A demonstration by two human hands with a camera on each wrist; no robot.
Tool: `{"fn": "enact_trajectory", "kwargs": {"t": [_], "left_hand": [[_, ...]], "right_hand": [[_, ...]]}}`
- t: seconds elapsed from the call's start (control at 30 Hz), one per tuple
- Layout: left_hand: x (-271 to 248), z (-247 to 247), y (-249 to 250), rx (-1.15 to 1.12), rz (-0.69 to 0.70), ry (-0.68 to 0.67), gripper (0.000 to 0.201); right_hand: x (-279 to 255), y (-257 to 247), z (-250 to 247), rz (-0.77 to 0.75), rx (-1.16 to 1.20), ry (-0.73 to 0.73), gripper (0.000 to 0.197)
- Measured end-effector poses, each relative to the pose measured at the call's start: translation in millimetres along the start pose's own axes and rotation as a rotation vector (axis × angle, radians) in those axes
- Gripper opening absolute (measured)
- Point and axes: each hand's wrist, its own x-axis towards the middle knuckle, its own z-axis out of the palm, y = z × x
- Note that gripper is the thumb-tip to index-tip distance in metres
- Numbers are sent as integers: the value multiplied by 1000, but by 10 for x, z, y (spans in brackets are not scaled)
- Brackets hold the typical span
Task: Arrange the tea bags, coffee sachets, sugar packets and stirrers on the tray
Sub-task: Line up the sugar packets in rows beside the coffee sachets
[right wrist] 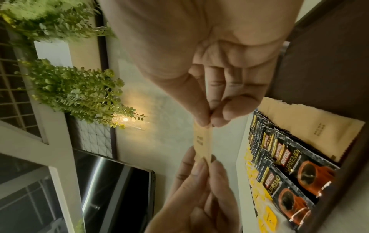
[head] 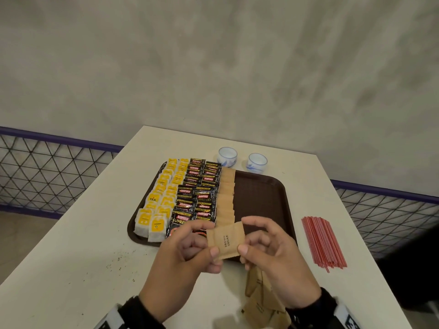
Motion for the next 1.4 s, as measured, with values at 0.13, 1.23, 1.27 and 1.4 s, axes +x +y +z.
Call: {"fn": "enact_trajectory", "kwargs": {"t": [0.13,1.23,1.27,1.4], "left_hand": [[81,-1,40,46,104,59,35],[-52,-586,-151,470,17,130,19],[-54,-579,-148,480,19,122,22],[-38,-544,-152,503,27,105,24]], "right_hand": [[-65,-77,6,-48,-136,-80,42],[862,830,32,188,-613,109,27],[858,831,34,190,-622,112,27],[829,824,42,188,-635,124,28]]}}
